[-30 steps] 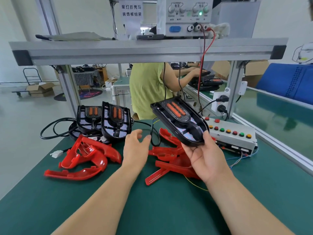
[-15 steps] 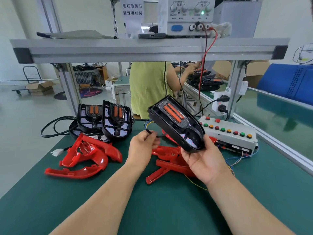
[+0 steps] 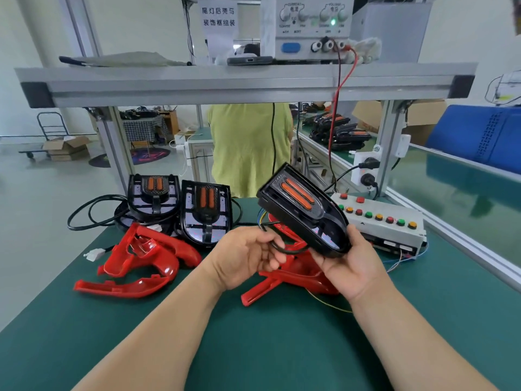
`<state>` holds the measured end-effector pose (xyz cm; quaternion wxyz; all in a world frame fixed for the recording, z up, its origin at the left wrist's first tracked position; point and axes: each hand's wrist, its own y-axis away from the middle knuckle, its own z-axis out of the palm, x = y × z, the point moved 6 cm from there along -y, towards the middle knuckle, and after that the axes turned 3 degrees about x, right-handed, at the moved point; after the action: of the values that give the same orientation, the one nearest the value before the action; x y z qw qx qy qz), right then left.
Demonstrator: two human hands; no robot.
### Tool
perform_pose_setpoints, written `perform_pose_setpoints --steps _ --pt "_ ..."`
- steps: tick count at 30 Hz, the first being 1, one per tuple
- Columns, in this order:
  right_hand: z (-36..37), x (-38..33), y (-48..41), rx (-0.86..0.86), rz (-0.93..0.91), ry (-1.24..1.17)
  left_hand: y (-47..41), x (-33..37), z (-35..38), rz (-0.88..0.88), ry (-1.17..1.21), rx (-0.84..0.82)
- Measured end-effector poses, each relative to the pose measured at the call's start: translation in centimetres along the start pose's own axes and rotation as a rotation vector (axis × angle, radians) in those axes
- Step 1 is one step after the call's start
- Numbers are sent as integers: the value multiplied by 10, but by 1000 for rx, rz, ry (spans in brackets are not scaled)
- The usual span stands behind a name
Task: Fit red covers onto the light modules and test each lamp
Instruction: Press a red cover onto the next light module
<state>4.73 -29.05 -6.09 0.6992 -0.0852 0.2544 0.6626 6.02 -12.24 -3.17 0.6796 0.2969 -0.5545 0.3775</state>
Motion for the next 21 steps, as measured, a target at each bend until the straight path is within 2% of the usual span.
perform_pose_setpoints --steps 4,7,10,15,17,19,21 --pt "-4 -5 0 37 -11 14 5 -7 -4 -115 3 -133" --pt "-6 -11 2 25 3 -6 5 -11 -12 -126 44 -120" --pt "-5 -13 5 -42 31 -13 -3 -11 -26 -72 41 78" --pt "11 -19 25 -241 22 15 -14 -19 -57 -8 -43 548" --pt "25 -18 40 -321 6 68 -14 -24 -66 -7 -52 654" --pt "40 -12 52 -479 46 108 -13 -24 -69 1 -65 713" --pt "40 -14 59 -532 85 96 -13 -23 -71 12 -119 774"
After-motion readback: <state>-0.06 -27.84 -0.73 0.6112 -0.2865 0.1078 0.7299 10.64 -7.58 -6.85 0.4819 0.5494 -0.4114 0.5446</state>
